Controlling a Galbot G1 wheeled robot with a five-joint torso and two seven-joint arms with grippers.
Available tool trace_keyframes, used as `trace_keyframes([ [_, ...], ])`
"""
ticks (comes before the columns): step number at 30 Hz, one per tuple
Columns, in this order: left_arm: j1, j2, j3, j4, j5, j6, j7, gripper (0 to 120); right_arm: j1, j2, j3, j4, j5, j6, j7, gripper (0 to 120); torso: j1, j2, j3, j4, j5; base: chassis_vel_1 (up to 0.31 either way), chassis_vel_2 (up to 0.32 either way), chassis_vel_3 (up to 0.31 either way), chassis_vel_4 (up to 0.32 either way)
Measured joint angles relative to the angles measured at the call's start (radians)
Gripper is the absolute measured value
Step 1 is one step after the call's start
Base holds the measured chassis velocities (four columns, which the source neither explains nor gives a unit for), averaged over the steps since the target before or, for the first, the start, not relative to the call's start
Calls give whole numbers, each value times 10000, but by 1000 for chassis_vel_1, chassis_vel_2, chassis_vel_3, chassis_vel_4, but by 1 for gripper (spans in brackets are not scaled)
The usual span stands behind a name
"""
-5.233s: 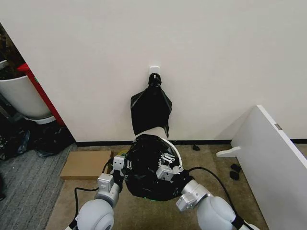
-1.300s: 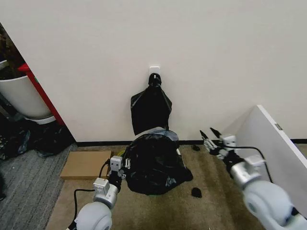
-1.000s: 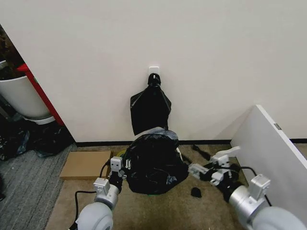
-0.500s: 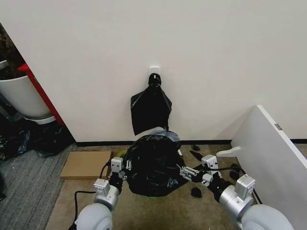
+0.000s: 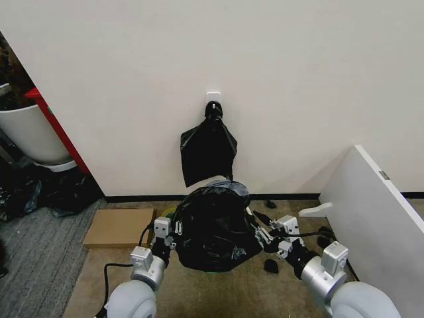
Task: Place the garbage bag over the trash bin.
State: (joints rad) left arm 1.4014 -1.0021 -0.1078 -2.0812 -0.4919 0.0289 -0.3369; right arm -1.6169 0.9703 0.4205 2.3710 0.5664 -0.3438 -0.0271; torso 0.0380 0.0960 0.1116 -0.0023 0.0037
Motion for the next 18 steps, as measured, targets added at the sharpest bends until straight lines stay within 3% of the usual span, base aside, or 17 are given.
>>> trace_keyframes([
  [3, 1, 0, -11, 37, 13, 14, -19, 1, -39, 15, -29, 5, 21, -21, 12, 0, 0, 0, 0, 1, 0, 0, 0, 0, 0],
  [16, 21, -11, -20, 34, 29, 23, -30, 1, -83, 154, 121, 268, 810, -280, 283, 0, 0, 0, 0, 1, 0, 0, 0, 0, 0],
  [18, 19, 3, -23, 35, 22, 20, -30, 1, -145, 158, 342, 359, 1246, -387, 290, 8, 0, 0, 0, 1, -1, 0, 0, 0, 0],
])
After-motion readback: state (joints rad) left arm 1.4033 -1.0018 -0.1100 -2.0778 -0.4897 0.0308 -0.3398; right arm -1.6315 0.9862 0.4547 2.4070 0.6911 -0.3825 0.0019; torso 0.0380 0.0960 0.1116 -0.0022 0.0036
